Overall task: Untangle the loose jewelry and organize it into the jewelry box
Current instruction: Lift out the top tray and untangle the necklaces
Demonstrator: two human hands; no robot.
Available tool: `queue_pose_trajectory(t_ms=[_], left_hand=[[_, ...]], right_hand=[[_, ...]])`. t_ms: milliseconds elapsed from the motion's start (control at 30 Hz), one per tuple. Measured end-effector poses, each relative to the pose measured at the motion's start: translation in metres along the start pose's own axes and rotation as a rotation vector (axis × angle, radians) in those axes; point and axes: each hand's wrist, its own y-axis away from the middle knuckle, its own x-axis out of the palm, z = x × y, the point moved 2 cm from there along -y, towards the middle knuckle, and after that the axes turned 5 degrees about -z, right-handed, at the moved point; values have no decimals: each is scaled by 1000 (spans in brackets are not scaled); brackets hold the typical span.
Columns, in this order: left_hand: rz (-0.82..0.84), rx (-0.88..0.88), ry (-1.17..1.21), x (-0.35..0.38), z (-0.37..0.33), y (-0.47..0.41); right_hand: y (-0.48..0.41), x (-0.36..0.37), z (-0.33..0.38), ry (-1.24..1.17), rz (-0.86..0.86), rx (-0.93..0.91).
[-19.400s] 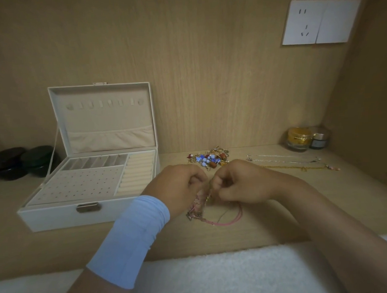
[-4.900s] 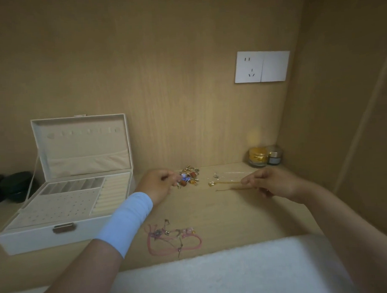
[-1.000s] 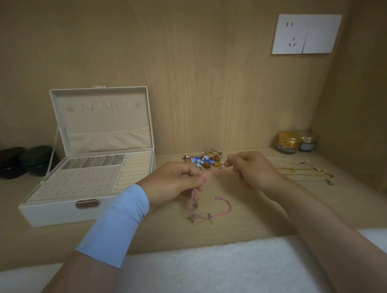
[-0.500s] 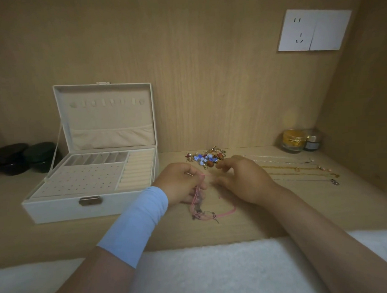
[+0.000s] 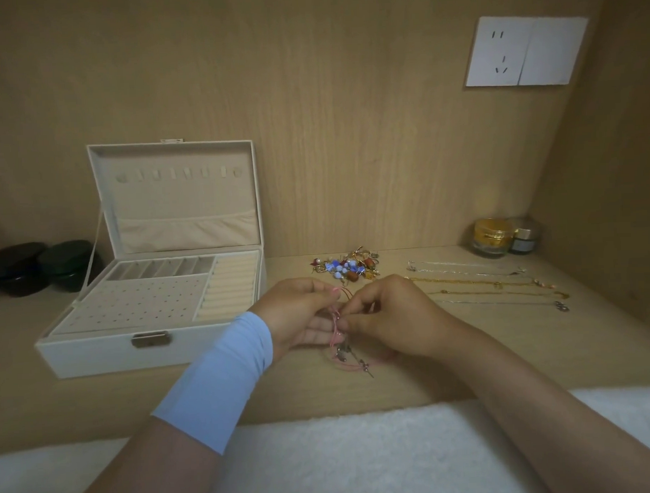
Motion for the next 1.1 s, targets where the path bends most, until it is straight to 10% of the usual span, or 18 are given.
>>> queue_pose_trajectory(t_ms=[1100], left_hand=[[-168,253,-262,-2,-17,11]], right_hand=[[4,-15,9,-455,5,296]])
